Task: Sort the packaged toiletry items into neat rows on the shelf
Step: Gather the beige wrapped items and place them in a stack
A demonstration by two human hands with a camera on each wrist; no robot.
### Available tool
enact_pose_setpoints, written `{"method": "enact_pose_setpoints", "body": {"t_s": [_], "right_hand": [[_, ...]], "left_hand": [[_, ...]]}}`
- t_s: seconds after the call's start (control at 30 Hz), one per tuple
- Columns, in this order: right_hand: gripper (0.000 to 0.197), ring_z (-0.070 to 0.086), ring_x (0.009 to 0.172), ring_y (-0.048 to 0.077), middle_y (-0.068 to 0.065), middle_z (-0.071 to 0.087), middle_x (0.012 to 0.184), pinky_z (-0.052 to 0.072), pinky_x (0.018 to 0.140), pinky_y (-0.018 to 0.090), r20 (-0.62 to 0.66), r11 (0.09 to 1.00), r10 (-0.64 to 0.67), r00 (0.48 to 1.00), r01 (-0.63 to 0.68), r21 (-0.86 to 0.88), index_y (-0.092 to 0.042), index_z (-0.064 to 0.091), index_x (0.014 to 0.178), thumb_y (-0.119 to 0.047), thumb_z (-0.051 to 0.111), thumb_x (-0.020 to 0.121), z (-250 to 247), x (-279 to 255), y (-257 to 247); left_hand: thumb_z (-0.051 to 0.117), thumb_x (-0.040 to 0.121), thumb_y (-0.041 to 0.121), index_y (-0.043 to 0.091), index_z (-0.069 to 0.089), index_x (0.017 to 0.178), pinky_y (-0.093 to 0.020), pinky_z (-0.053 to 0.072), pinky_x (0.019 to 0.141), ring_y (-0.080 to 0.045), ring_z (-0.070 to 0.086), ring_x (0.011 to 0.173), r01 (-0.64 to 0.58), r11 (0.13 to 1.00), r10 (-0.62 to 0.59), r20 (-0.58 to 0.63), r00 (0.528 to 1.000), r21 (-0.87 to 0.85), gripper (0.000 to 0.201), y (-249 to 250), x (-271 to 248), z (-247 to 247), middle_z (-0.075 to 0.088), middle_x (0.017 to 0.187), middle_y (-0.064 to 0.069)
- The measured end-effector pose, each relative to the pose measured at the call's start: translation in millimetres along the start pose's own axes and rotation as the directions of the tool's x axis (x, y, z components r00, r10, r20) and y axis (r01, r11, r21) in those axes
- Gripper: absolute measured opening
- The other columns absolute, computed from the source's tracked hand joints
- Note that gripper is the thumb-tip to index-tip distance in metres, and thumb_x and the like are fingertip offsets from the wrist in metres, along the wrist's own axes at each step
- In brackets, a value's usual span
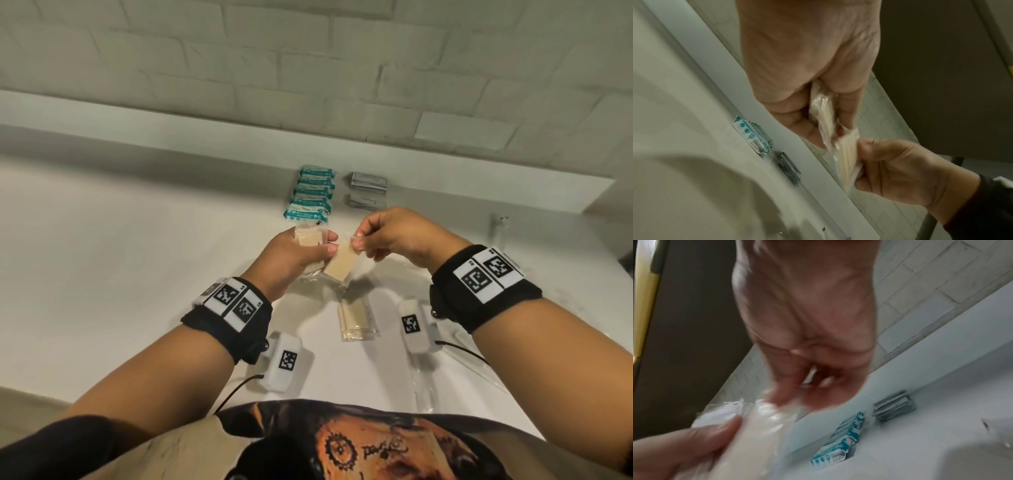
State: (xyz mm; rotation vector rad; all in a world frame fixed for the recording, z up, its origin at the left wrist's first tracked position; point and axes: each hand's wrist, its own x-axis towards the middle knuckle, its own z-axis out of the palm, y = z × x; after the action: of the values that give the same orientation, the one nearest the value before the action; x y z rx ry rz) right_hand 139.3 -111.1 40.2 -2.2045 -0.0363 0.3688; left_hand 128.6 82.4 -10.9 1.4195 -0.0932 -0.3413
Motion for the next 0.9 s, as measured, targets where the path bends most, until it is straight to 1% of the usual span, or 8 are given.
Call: {"method": "enact_pose_setpoints", "body": {"t_s": [0.1, 0.2, 0.3, 0.47, 0.53, 0.6, 0.67, 0.9], "right_hand": [[0.007, 0.053, 0.06, 0.008, -0.004, 0.061, 0.067, 0.041, 0.053, 0.019, -0.184, 0.969, -0.032, 0.983, -0.015, -0.246, -0.009, 0.069, 0.084, -0.015, 0.072, 0.083, -5.0, 1.5, 2.9], [0.004, 0.055, 0.066, 0.009, -0.007, 0.061, 0.072, 0.042, 0.063, 0.022, -0.074, 0.933, -0.03, 0.997, 0.002, -0.359, -0.015, 0.066, 0.087, -0.018, 0.066, 0.089, -2.9, -0.6, 6.9], [0.008, 0.056, 0.08, 0.012, -0.005, 0.063, 0.085, 0.044, 0.075, 0.027, 0.085, 0.827, 0.006, 0.996, 0.043, -0.56, -0.017, 0.067, 0.093, -0.024, 0.064, 0.09, 11.6, -0.4, 11.6], [0.015, 0.06, 0.087, 0.015, -0.004, 0.068, 0.096, 0.049, 0.079, 0.03, 0.168, 0.751, 0.064, 0.984, 0.064, -0.657, -0.02, 0.07, 0.097, -0.031, 0.066, 0.088, 38.1, 2.6, 27.8], [0.018, 0.061, 0.087, 0.014, -0.004, 0.069, 0.099, 0.05, 0.08, 0.03, 0.075, 0.813, -0.012, 0.997, 0.053, -0.58, -0.019, 0.07, 0.101, -0.03, 0.06, 0.091, 34.5, 4.0, 24.8], [0.02, 0.062, 0.077, 0.013, -0.002, 0.071, 0.094, 0.05, 0.071, 0.027, -0.053, 0.959, -0.048, 0.997, 0.031, -0.283, -0.017, 0.071, 0.099, -0.032, 0.058, 0.093, 27.7, 2.6, 14.3], [0.02, 0.059, 0.065, 0.011, -0.001, 0.072, 0.084, 0.046, 0.06, 0.023, -0.07, 0.999, -0.026, 0.997, 0.025, -0.022, -0.016, 0.071, 0.093, -0.033, 0.064, 0.089, 25.1, -0.8, 3.1], [0.016, 0.055, 0.051, 0.008, 0.0, 0.065, 0.062, 0.041, 0.043, 0.01, -0.074, 0.997, -0.047, 0.996, 0.051, 0.05, -0.01, 0.066, 0.073, -0.02, 0.076, 0.08, 24.8, -6.6, 0.3]], "left_hand": [[0.067, 0.085, 0.003, 0.008, 0.064, 0.102, -0.03, 0.056, 0.069, -0.022, 0.067, 0.075, 0.038, 0.996, -0.04, -0.026, 0.999, -0.084, 0.018, -1.3, 1.2, -3.7, 0.068, 0.087, -0.008], [0.055, 0.093, 0.006, 0.01, 0.058, 0.11, -0.028, 0.056, 0.063, -0.019, 0.07, 0.075, 0.109, 0.983, -0.112, -0.008, 0.994, -0.147, 0.018, 0.0, 0.6, -7.8, 0.068, 0.089, -0.006], [0.04, 0.092, -0.005, 0.007, 0.052, 0.117, -0.035, 0.057, 0.078, -0.027, 0.067, 0.091, 0.17, 0.96, -0.167, 0.035, 0.985, -0.223, 0.03, -0.4, 1.5, -11.6, 0.066, 0.102, -0.012], [0.051, 0.091, -0.006, -0.001, 0.052, 0.128, -0.033, 0.055, 0.081, -0.026, 0.067, 0.093, 0.113, 0.982, -0.122, -0.047, 0.991, -0.149, 0.037, -4.7, -0.2, -12.0, 0.067, 0.112, -0.016], [0.053, 0.091, -0.005, 0.001, 0.053, 0.128, -0.034, 0.055, 0.083, -0.026, 0.067, 0.093, 0.092, 0.984, -0.102, -0.066, 0.993, -0.15, 0.038, -6.1, -0.3, -12.7, 0.068, 0.111, -0.014], [0.054, 0.09, -0.005, 0.003, 0.053, 0.128, -0.037, 0.053, 0.089, -0.027, 0.066, 0.098, 0.071, 0.986, -0.083, -0.071, 0.994, -0.153, 0.039, -6.2, -0.1, -13.3, 0.067, 0.114, -0.014], [0.054, 0.09, -0.005, 0.005, 0.054, 0.127, -0.038, 0.054, 0.089, -0.027, 0.067, 0.1, 0.051, 0.986, -0.061, -0.055, 0.997, -0.16, 0.038, -4.8, -0.5, -11.0, 0.068, 0.115, -0.013], [0.056, 0.091, -0.001, 0.004, 0.055, 0.127, -0.027, 0.058, 0.074, -0.02, 0.069, 0.094, -0.006, 0.972, 0.001, -0.022, 1.0, -0.233, 0.037, 1.5, 3.0, -0.2, 0.069, 0.113, -0.012]]}}
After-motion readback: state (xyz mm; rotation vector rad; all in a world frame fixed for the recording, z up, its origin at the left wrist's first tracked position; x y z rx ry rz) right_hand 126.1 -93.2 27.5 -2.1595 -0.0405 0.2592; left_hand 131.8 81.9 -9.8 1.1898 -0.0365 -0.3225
